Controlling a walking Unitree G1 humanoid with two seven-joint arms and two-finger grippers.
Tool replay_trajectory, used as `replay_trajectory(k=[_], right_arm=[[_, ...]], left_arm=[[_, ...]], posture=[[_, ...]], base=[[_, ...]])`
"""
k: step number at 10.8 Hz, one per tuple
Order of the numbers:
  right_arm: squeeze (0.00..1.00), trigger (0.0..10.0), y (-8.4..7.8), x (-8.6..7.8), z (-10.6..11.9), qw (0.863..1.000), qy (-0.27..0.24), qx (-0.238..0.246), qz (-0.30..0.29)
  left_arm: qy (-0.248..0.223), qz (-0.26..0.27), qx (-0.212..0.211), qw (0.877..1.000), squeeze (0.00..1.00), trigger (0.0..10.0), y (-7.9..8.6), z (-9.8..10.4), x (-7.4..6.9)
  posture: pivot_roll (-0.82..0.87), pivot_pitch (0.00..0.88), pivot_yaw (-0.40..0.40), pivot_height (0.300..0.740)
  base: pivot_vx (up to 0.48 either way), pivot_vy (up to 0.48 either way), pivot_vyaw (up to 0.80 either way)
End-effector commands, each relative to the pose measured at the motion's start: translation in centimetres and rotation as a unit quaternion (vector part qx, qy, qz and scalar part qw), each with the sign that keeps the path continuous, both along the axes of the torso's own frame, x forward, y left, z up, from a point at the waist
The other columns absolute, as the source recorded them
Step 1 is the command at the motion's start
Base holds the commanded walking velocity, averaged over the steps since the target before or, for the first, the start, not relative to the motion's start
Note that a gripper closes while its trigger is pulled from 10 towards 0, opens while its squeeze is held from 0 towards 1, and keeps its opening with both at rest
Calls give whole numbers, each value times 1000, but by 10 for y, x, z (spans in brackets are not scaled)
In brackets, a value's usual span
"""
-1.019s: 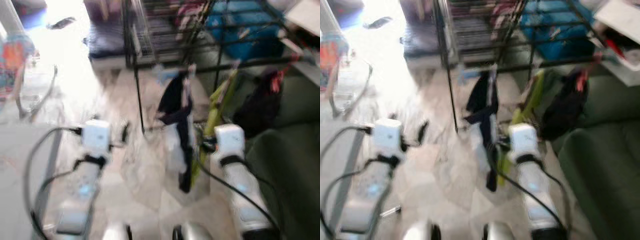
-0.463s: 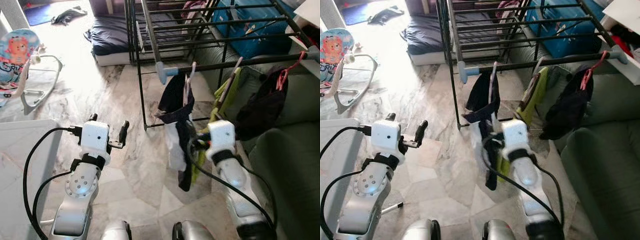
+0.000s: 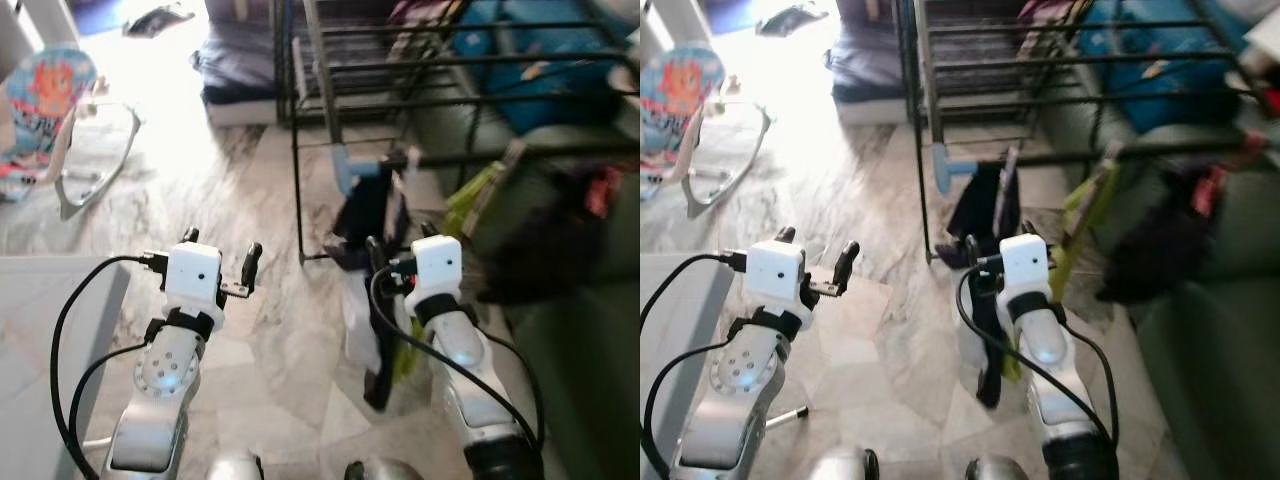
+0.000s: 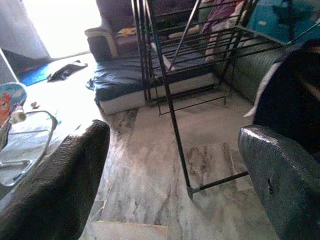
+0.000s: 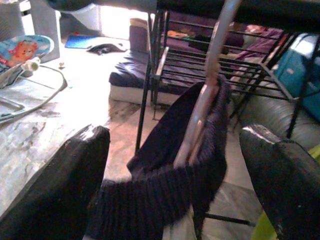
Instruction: Hang hanger
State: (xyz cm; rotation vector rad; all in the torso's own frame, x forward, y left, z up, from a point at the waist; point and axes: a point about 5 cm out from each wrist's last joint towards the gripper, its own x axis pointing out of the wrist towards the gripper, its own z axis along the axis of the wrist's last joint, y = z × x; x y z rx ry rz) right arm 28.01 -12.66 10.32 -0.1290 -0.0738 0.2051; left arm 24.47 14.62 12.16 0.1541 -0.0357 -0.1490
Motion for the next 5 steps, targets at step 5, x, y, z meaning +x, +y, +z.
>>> replay_trajectory(k=[5], right_arm=[[0,10000,16,1,9,997,22,58,34]], left_arm=[[2,3,2,1000,0,10000,-2,0,0]], posture=[[-18,113,-13,740]], base=[[0,0,0]])
